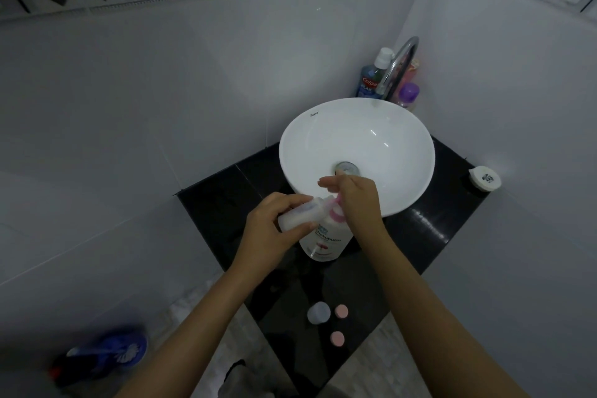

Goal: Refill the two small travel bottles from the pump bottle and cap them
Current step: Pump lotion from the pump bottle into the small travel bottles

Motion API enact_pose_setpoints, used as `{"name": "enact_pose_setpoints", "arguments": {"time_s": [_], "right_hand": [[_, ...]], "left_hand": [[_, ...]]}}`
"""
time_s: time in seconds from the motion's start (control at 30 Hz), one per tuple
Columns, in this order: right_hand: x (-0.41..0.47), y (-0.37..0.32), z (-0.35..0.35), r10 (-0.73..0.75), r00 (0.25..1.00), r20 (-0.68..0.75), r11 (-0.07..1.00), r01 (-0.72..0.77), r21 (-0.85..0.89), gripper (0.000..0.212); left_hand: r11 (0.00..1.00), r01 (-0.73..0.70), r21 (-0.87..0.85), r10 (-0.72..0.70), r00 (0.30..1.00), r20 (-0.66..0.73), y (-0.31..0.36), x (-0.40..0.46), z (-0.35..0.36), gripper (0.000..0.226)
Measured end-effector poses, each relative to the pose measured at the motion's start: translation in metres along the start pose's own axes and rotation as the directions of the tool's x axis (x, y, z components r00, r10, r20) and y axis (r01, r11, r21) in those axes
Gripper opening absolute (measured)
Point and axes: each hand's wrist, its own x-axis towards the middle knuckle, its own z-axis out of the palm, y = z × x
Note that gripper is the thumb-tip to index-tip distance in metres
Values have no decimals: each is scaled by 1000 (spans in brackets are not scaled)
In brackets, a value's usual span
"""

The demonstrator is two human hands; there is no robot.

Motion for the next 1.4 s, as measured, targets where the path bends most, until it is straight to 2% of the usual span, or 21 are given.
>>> {"name": "enact_pose_setpoints", "arguments": {"time_s": [0.2,0.37,0.53,0.73,0.87,0.97,1.03,1.13,1.27,1.4], "right_hand": [[-3,12,8,-3,1000,-27,1000,3,5,41],[2,0,-2,-9,999,42,1000,9,12,35],[0,6,2,-35,999,29,995,32,99,39],[-4,15,3,-79,996,33,997,79,21,41],[-4,6,-2,-241,970,22,970,241,-31,34],[-6,6,-3,-341,940,-5,940,341,-31,39],[-6,11,-2,-341,940,13,939,342,-50,40],[-6,20,0,-250,968,33,968,250,10,36],[-5,22,-1,-254,966,48,967,255,-12,35],[-4,18,-4,-363,932,-9,932,363,11,36]], "left_hand": [[1000,25,-12,-25,999,20,-7,-2,1,36],[999,13,-36,-12,999,30,1,1,-2,36],[999,29,-44,-28,999,26,2,1,-3,35],[995,81,-60,-78,996,48,-5,-2,-2,36],[993,95,-73,-91,994,59,0,0,-3,35],[990,84,-110,-78,995,61,3,3,-4,35],[990,98,-104,-91,994,68,1,3,-4,35],[990,117,-80,-110,991,78,-2,2,-4,35],[990,111,-88,-102,989,105,-2,1,-6,34],[986,118,-116,-106,989,104,3,2,-6,35]]}}
